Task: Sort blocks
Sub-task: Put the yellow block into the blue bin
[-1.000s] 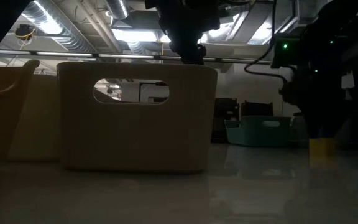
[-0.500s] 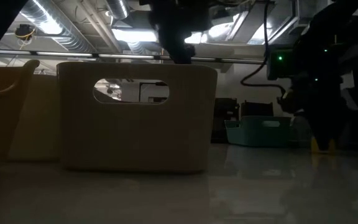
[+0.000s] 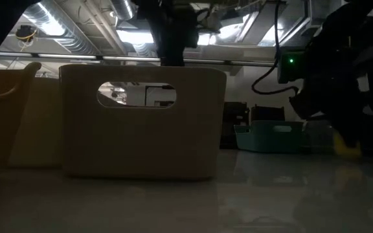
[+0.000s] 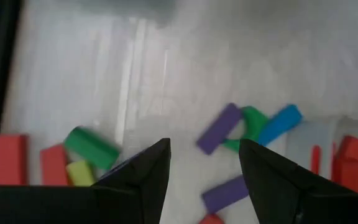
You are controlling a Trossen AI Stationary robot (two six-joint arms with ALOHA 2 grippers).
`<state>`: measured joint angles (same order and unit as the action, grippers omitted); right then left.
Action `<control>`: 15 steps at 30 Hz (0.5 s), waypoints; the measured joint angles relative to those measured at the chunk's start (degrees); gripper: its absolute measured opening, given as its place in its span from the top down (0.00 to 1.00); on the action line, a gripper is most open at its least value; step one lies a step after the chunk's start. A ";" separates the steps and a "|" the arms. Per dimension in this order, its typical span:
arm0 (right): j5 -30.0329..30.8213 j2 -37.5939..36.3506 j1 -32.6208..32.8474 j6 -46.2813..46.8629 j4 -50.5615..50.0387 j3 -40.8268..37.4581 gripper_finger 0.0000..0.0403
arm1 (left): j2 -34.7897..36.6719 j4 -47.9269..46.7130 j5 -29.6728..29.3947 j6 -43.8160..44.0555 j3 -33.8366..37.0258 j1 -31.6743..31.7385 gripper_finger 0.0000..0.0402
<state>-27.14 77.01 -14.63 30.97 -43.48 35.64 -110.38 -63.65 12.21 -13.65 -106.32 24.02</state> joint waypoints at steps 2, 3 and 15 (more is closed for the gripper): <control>-3.62 0.00 0.00 -0.56 0.17 0.00 0.68 | -0.06 0.02 0.00 0.87 0.00 1.81 0.55; -4.48 0.00 0.00 -1.24 0.24 0.05 0.68 | -0.07 0.00 -0.01 1.37 0.00 2.50 0.55; -6.61 -0.03 1.48 -11.27 -5.47 10.47 0.68 | -3.40 6.41 -5.60 12.45 0.00 4.56 0.55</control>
<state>-33.75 76.98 -13.16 19.70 -48.95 46.11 -113.79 -57.24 6.61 -1.20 -106.32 28.58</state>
